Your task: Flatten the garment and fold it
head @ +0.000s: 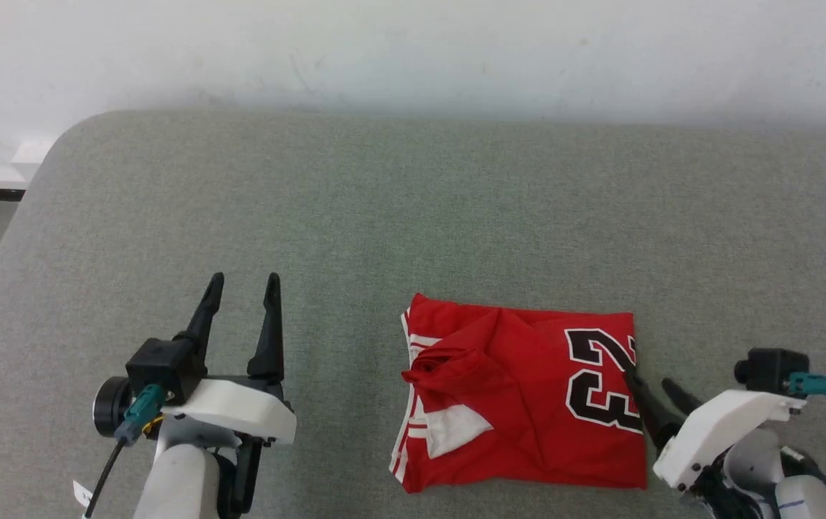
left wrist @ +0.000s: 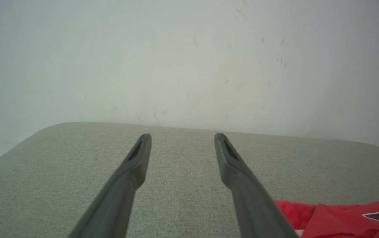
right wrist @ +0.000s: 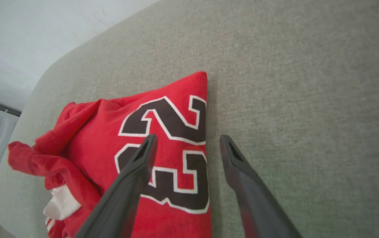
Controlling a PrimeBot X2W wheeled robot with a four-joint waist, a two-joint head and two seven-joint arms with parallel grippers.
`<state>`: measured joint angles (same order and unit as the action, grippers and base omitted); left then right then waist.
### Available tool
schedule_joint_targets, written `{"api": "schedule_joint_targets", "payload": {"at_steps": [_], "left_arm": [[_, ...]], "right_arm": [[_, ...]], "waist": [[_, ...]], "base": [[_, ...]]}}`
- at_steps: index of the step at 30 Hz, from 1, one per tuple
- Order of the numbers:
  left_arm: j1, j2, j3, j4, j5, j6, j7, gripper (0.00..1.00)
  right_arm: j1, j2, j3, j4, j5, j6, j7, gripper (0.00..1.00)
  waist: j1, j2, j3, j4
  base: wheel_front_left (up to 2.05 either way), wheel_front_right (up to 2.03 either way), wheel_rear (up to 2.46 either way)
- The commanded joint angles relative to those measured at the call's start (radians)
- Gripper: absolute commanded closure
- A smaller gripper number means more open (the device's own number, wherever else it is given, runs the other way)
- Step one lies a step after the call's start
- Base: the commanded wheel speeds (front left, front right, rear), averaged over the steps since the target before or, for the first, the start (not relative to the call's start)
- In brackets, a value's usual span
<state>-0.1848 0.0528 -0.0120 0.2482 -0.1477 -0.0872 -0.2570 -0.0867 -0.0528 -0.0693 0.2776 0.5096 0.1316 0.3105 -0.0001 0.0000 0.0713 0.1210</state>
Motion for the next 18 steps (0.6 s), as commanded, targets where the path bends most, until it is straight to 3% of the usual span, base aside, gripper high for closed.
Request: {"api": "schedule_joint_targets", "payload": {"at_steps": [1,10,11,12,14,16,18], "left_arm": [[0.005,-0.003,-0.003,-0.003,0.006,-0.004,-0.005,0.0],[0.004,-0.003,-0.016,-0.006,-0.003,0.002,-0.005,0.0],[0.004,-0.003,-0.016,-0.005,-0.003,0.002,-0.005,0.0],[0.004,-0.003,-0.015,-0.005,-0.004,0.002,-0.005,0.0],[0.005,-0.003,-0.015,-0.003,-0.005,0.003,-0.005,0.0],[0.006,-0.003,-0.014,-0.002,-0.006,0.004,-0.005,0.0],[0.007,-0.003,-0.012,-0.001,-0.006,0.004,-0.005,0.0]], "right_arm": [[-0.004,0.003,0.002,0.016,0.01,-0.001,0.009,0.0],[-0.064,0.003,0.047,0.19,0.054,-0.001,0.089,0.0],[-0.071,0.003,0.053,0.204,0.057,-0.001,0.098,0.16],[-0.078,0.003,0.06,0.214,0.057,-0.001,0.104,0.57],[-0.091,0.003,0.072,0.224,0.053,-0.001,0.107,1.0],[-0.102,0.003,0.082,0.216,0.035,-0.001,0.099,1.0],[-0.114,0.003,0.082,0.185,-0.059,-0.001,0.086,1.0]], "waist": [[0.0001,0.0,0.001,0.003],[0.0001,0.0,0.005,0.021],[0.0001,0.0,0.006,0.022],[0.0001,0.0,0.006,0.022],[0.0001,0.0,0.005,0.023],[0.0001,0.0,0.004,0.022],[0.0001,0.0,0.003,0.019]], "base": [[0.0,0.0,0.0],[0.0,0.0,0.0],[0.0,0.0,0.0],[0.0,0.0,0.0],[0.0,0.0,0.0],[0.0,0.0,0.0],[0.0,0.0,0.0]]}}
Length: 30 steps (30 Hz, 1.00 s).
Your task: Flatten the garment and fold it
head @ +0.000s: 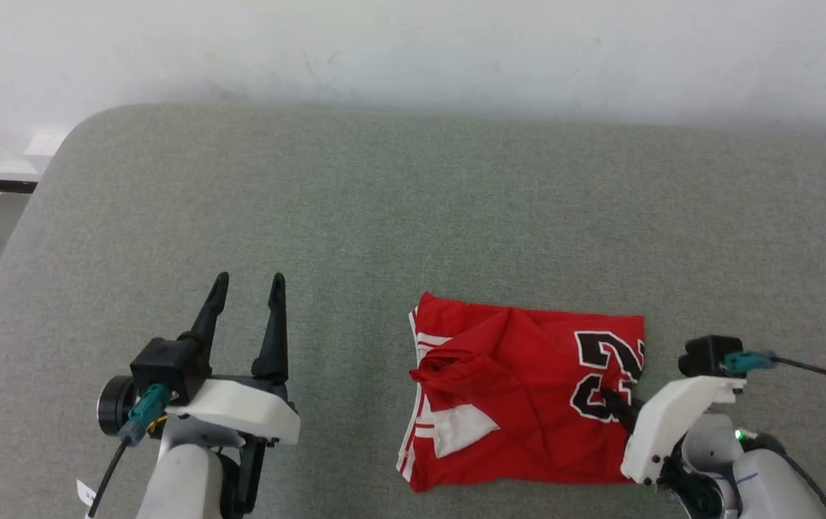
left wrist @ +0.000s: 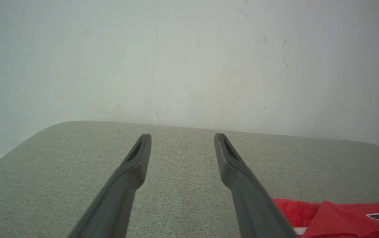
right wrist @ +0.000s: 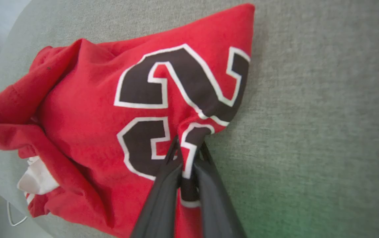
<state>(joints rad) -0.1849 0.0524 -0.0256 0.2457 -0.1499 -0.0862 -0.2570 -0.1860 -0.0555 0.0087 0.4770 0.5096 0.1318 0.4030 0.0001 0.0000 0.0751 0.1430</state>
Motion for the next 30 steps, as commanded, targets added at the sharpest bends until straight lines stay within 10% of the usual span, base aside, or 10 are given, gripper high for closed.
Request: {"api": "schedule_joint_targets", "payload": {"at_steps": [1,13,30], "left_arm": [[0.008,-0.002,0.004,0.001,-0.004,0.003,-0.005,0.0],[0.019,-0.002,0.031,-0.021,0.006,0.004,-0.005,0.0],[-0.07,0.014,0.041,-0.082,0.039,-0.008,-0.005,0.0]], "right_arm": [[-0.022,0.005,0.004,-0.04,-0.099,-0.001,-0.008,1.0],[-0.134,-0.036,0.195,-0.396,-0.505,-0.001,0.129,1.0],[-0.344,-0.287,0.13,-0.222,-0.558,-0.001,0.077,1.0]], "waist": [[-0.0001,0.0,-0.002,-0.006],[-0.0001,0.0,0.016,-0.127],[-0.0001,0.0,0.179,-0.362]], "base": [[0.0,0.0,0.0],[0.0,0.0,0.0],[0.0,0.0,0.0]]}}
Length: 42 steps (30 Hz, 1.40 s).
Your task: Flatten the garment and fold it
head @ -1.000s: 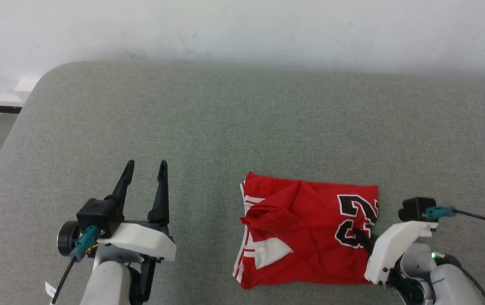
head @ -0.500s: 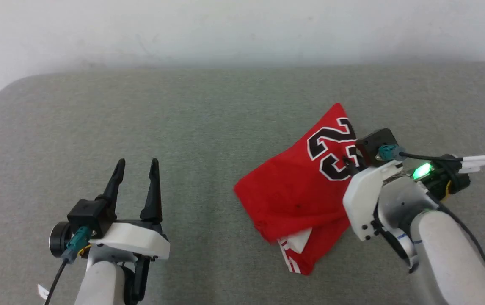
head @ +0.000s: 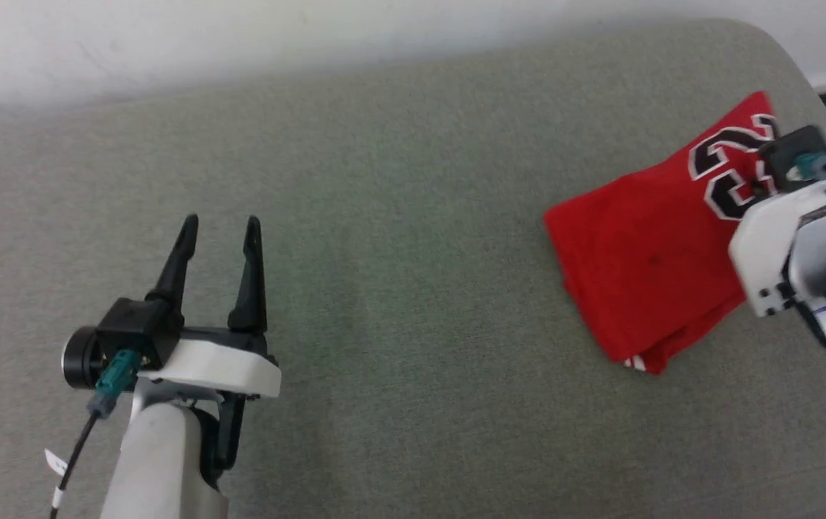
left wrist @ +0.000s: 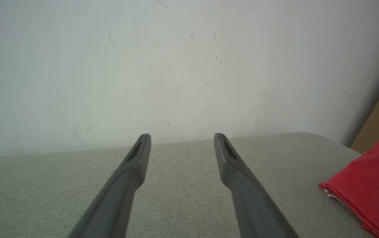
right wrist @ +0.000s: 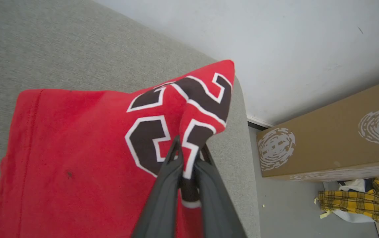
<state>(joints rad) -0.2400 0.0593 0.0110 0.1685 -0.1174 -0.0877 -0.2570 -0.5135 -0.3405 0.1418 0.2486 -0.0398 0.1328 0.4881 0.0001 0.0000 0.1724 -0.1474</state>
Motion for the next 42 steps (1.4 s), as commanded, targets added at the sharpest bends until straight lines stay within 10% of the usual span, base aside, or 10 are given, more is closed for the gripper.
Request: {"api": "schedule_joint_targets", "payload": {"at_steps": [1,10,23,24,25,26,42], "left_arm": [[-0.023,0.011,0.005,-0.01,0.01,-0.007,-0.005,0.0],[-0.091,0.038,0.0,-0.055,0.029,-0.012,-0.005,0.0],[-0.12,0.06,-0.012,-0.056,0.035,-0.014,-0.005,0.0],[-0.119,0.059,-0.013,-0.053,0.034,-0.013,-0.005,0.0],[-0.116,0.058,-0.013,-0.051,0.033,-0.012,-0.005,0.0],[-0.113,0.056,-0.012,-0.048,0.031,-0.012,-0.005,0.0],[0.036,0.006,-0.021,0.031,-0.017,0.007,-0.005,0.0]], "right_arm": [[-0.031,-0.014,-0.012,0.026,-0.015,-0.002,-0.013,1.0],[-0.154,-0.094,-0.18,0.216,-0.125,-0.002,-0.101,1.0],[-0.226,-0.04,-0.478,0.35,-0.334,-0.002,-0.221,1.0],[-0.222,-0.034,-0.495,0.358,-0.349,-0.002,-0.223,0.66],[-0.218,-0.027,-0.512,0.365,-0.358,-0.002,-0.227,0.1],[-0.216,-0.022,-0.529,0.366,-0.365,-0.002,-0.238,0.0],[-0.013,0.047,-0.523,0.303,-0.187,-0.002,-0.434,0.0]], "waist": [[-0.0001,0.0,0.1,-0.081],[-0.0001,0.0,0.227,-0.094],[-0.0001,0.0,0.281,-0.031],[-0.0001,0.0,0.276,-0.026],[-0.0001,0.0,0.268,-0.021],[-0.0001,0.0,0.258,-0.016],[-0.0001,0.0,-0.06,0.082]], "base": [[0.0,0.0,0.0],[0.0,0.0,0.0],[0.0,0.0,0.0],[0.0,0.0,0.0],[0.0,0.0,0.0],[0.0,0.0,0.0],[0.0,0.0,0.0]]}}
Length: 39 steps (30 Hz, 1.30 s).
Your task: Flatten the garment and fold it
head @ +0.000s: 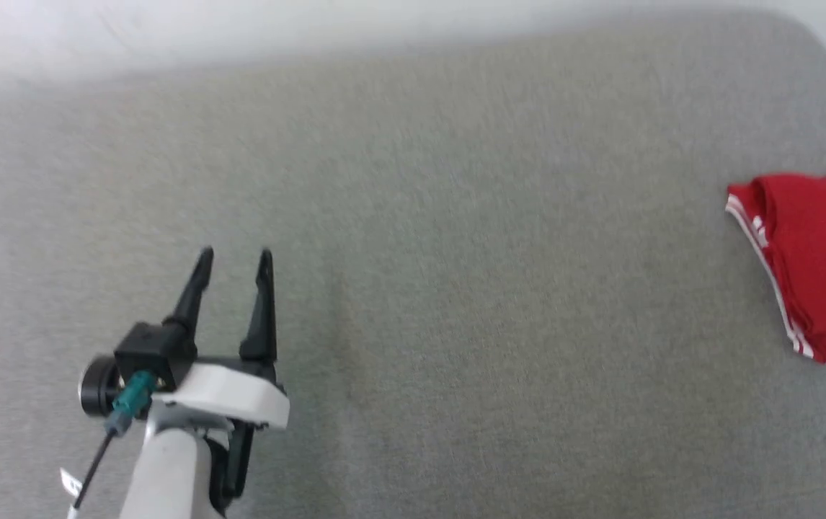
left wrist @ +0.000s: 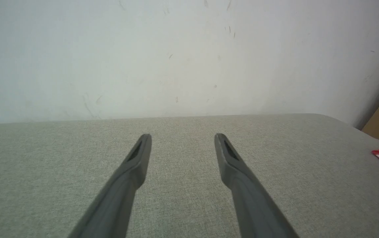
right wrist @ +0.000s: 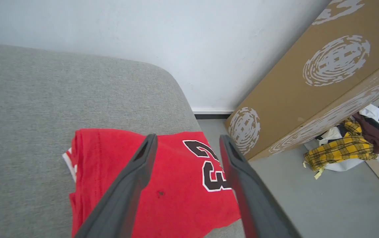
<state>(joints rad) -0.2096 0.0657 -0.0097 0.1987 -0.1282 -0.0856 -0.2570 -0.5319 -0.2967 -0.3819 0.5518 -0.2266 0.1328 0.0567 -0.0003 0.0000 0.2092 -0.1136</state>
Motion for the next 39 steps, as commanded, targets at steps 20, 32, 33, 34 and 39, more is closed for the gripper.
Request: {"api": "schedule_joint_targets", "payload": {"at_steps": [20,32,33,34,39], "left_arm": [[0.085,-0.013,-0.039,0.078,-0.037,0.021,-0.005,0.0],[0.106,-0.015,-0.08,0.101,-0.052,0.027,-0.005,0.0],[0.109,-0.015,-0.082,0.101,-0.054,0.028,-0.005,0.0],[0.113,-0.015,-0.084,0.101,-0.056,0.03,-0.005,0.0],[0.125,-0.015,-0.095,0.101,-0.064,0.034,-0.005,0.0]], "right_arm": [[0.44,0.217,0.218,-0.509,0.265,-0.002,-0.147,0.0],[0.568,0.246,0.248,-0.534,0.299,-0.002,-0.212,0.0],[0.575,0.246,0.249,-0.532,0.304,-0.002,-0.214,0.0],[0.582,0.246,0.25,-0.53,0.311,-0.002,-0.215,0.0],[0.603,0.246,0.25,-0.518,0.327,-0.002,-0.217,0.0]], "waist": [[0.0003,0.0,-0.221,0.174],[0.0003,0.0,-0.26,0.226],[0.0003,0.0,-0.263,0.228],[0.0003,0.0,-0.265,0.229],[0.0003,0.0,-0.269,0.231]], "base": [[0.0,0.0,0.0],[0.0,0.0,0.0],[0.0,0.0,0.0],[0.0,0.0,0.0],[0.0,0.0,0.0]]}}
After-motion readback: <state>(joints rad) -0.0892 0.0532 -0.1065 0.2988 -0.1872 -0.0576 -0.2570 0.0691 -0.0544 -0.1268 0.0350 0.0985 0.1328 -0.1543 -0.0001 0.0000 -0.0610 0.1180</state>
